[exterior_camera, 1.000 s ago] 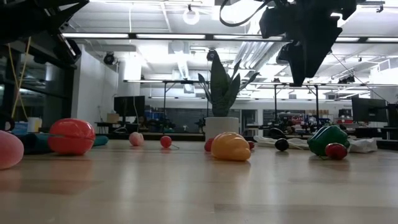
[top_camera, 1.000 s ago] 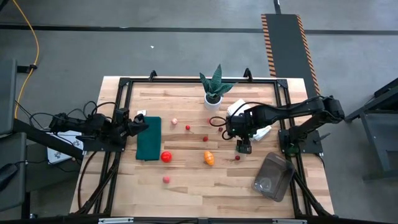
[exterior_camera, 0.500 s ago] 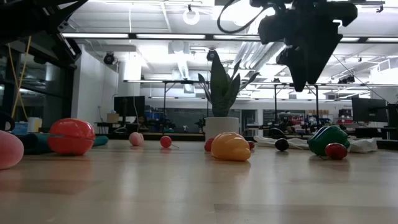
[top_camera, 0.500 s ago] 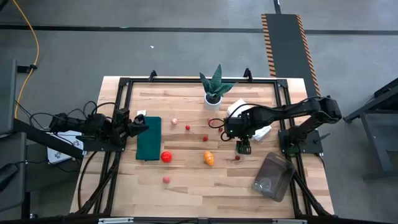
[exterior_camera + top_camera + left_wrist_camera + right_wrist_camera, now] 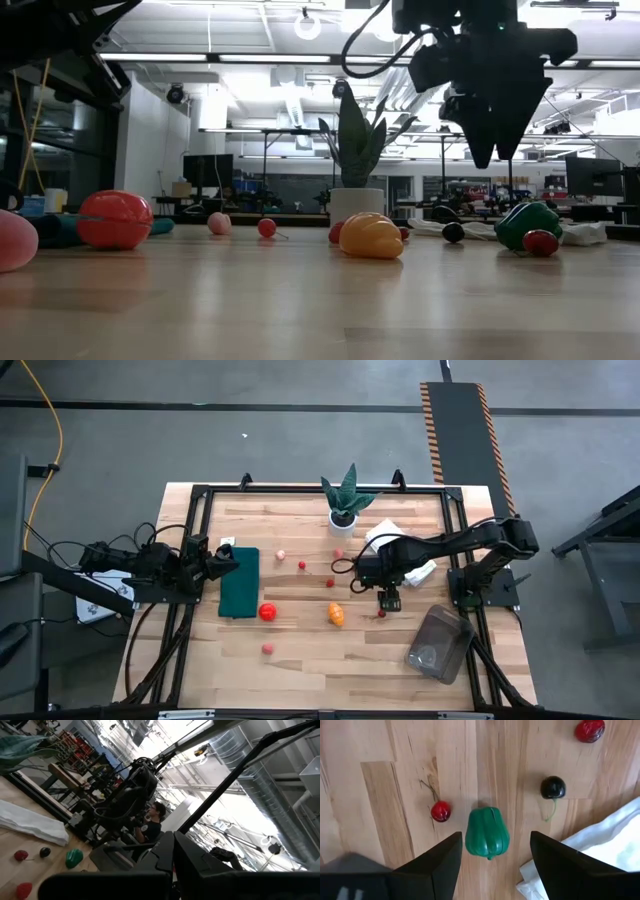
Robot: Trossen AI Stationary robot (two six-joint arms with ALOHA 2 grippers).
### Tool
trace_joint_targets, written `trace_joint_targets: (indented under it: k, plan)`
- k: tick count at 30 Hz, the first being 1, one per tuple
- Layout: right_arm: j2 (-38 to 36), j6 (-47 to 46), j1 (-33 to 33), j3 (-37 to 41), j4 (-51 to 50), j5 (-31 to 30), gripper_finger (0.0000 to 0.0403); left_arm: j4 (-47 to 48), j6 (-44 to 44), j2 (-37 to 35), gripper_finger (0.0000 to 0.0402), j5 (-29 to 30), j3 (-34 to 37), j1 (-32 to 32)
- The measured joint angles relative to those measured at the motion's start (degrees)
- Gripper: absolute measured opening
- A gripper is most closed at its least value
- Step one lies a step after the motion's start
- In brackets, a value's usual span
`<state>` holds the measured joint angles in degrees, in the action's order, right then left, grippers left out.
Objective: Pick and placing Produce into tupperware
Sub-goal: Put the green bell pepper into the black bin
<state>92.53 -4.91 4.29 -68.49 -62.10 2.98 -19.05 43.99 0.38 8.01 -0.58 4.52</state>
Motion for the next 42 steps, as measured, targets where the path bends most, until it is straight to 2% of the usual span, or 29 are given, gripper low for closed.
trace_joint_targets:
  k: [16,23,28,42]
  plan:
    - [-0.72,2.04,-0.01,0.36,-0.93,-0.01,0.0225,-0.01,0.02,0.00,0.0001,0.06,0.00,0.02]
    - [-9.56,-4.47,-0.02,11.08,3.61,1.28,0.0225,0.54,0.02,0.00,0.0001,0.15,0.00,0.02]
    - [-13.68,-5.62,-0.02,13.27,2.15,1.58,0.0225,1.43,0.02,0.02,0.0001,0.45,0.00,0.01]
    - [-10.78,-1.77,-0.02,13.03,7.01,2.01,0.0225,1.80,0.07,0.02,0.0001,0.56,0.00,0.00]
